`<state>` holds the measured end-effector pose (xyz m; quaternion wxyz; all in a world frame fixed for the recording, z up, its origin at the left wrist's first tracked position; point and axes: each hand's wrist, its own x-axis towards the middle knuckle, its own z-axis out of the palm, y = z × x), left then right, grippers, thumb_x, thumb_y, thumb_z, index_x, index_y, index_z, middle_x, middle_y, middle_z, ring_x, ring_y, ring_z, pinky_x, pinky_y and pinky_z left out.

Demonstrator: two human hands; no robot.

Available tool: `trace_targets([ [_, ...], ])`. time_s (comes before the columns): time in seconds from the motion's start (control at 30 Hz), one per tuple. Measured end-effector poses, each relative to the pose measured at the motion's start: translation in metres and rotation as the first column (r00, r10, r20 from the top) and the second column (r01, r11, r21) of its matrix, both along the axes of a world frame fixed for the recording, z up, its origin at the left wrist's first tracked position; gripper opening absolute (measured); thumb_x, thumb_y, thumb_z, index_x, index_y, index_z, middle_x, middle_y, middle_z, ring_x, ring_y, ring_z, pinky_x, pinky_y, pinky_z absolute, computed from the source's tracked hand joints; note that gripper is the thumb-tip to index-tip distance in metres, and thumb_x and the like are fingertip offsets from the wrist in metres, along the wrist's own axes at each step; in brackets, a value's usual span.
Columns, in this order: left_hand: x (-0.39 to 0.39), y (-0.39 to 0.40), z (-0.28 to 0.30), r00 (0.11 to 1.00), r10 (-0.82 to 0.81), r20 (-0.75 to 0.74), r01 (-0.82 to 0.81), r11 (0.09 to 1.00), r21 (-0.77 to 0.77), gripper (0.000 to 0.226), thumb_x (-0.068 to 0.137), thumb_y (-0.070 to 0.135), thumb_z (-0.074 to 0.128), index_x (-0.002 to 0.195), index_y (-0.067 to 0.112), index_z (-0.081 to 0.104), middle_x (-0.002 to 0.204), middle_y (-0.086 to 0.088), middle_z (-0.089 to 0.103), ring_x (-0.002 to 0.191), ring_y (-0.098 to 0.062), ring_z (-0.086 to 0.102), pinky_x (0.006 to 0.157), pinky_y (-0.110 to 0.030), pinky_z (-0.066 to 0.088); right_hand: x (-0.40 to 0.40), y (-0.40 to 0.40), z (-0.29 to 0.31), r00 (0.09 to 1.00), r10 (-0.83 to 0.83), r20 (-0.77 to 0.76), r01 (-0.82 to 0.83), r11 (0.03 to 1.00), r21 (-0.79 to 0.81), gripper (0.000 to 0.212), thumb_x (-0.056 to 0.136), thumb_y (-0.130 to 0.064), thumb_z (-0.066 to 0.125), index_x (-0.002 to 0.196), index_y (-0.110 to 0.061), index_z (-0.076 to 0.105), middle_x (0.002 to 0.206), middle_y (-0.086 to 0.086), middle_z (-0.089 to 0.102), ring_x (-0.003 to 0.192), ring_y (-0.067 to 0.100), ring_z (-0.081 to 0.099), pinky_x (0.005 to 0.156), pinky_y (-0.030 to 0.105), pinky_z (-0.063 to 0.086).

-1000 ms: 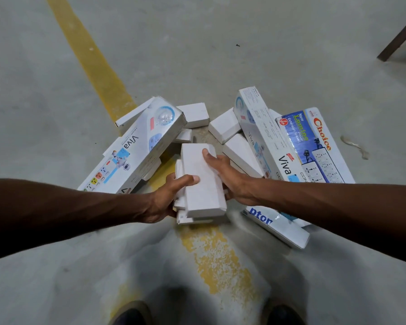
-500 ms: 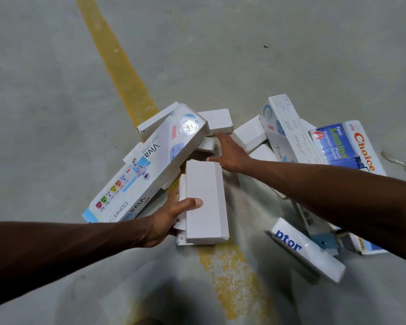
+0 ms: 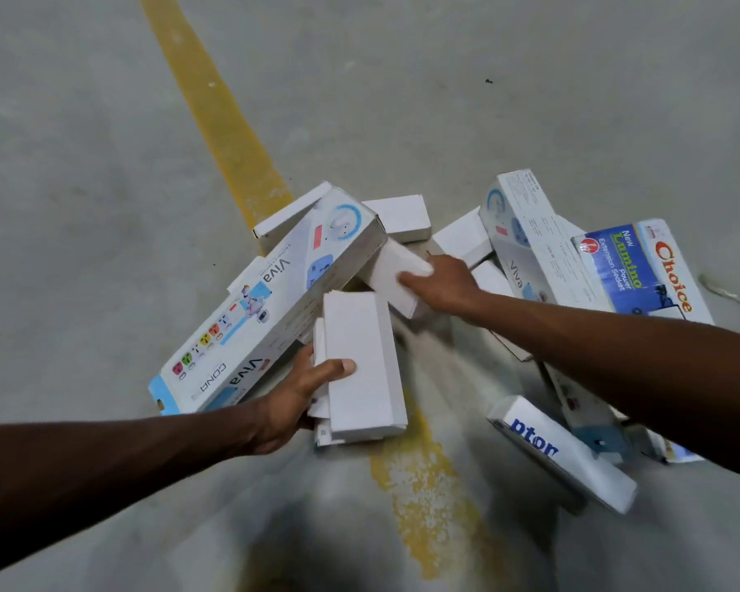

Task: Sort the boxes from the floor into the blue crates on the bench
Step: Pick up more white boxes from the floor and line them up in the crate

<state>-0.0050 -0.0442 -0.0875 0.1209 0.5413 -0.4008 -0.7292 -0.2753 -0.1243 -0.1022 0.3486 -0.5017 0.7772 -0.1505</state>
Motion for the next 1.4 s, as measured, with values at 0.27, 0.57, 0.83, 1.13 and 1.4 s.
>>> trace_targets([
  [0.27, -0.039, 0.006, 0.096, 0.999, 0.046, -0.020, -0.044, 0.992, 0.116, 0.089, 0.058, 0.055, 0.074, 0.139, 0.031, 0.046, 0.112, 0.001, 0.075, 0.096, -0.019, 0.074, 0.075, -0.046, 0.062, -0.031, 0.104, 0.174, 0.483, -0.484, 0.730, 0.433, 0.856, 0.281, 0.019, 0.099, -0.031, 0.062, 0.114, -0.020, 0.063, 0.094, 0.001, 0.072, 0.075, 0.013, 0.067, 0.058, 0.026, 0.052],
  [0.57, 0.007, 0.045, 0.451, 0.972, 0.210, -0.104, -0.193, 0.969, 0.155, 0.082, 0.064, 0.053, 0.075, 0.141, 0.044, 0.046, 0.133, 0.003, 0.067, 0.118, -0.026, 0.067, 0.073, -0.047, 0.059, 0.072, 0.169, 0.554, 0.735, -0.262, 0.625, 0.202, 0.965, 0.167, 0.058, 0.083, -0.038, 0.061, 0.139, -0.052, 0.051, 0.126, -0.016, 0.067, 0.108, 0.009, 0.065, 0.088, 0.038, 0.057],
  [0.83, 0.087, 0.115, 0.756, 0.920, 0.328, -0.213, -0.318, 0.945, 0.079, 0.095, 0.072, 0.063, 0.069, 0.153, 0.045, 0.023, 0.138, 0.018, 0.060, 0.120, -0.015, 0.066, 0.097, -0.058, 0.055, 0.166, 0.191, 0.845, 0.717, -0.102, 0.689, 0.045, 0.994, 0.101, 0.062, 0.081, -0.040, 0.051, 0.143, -0.046, 0.049, 0.135, -0.019, 0.064, 0.122, 0.006, 0.060, 0.102, 0.036, 0.051],
  [1.13, 0.141, 0.223, 0.894, 0.721, 0.651, -0.237, -0.686, 0.719, -0.111, 0.116, 0.059, 0.092, 0.067, 0.156, 0.050, 0.018, 0.153, 0.015, 0.049, 0.132, -0.016, 0.059, 0.100, -0.056, 0.054, 0.243, 0.231, 0.977, 0.594, 0.319, 0.738, -0.376, 0.922, -0.095, 0.040, 0.084, -0.053, 0.058, 0.122, -0.066, 0.055, 0.127, -0.030, 0.065, 0.114, -0.006, 0.062, 0.091, 0.026, 0.051],
  [1.4, 0.152, 0.323, 0.929, 0.348, 0.889, -0.298, -0.937, 0.330, -0.112, 0.119, 0.062, 0.088, 0.069, 0.160, 0.039, 0.024, 0.155, 0.000, 0.050, 0.135, -0.032, 0.056, 0.101, -0.061, 0.051, 0.283, 0.283, 1.029, 0.334, 0.550, 0.765, -0.646, 0.725, -0.239, 0.048, 0.086, -0.043, 0.060, 0.132, -0.053, 0.051, 0.121, -0.038, 0.064, 0.112, -0.009, 0.062, 0.083, 0.013, 0.051],
])
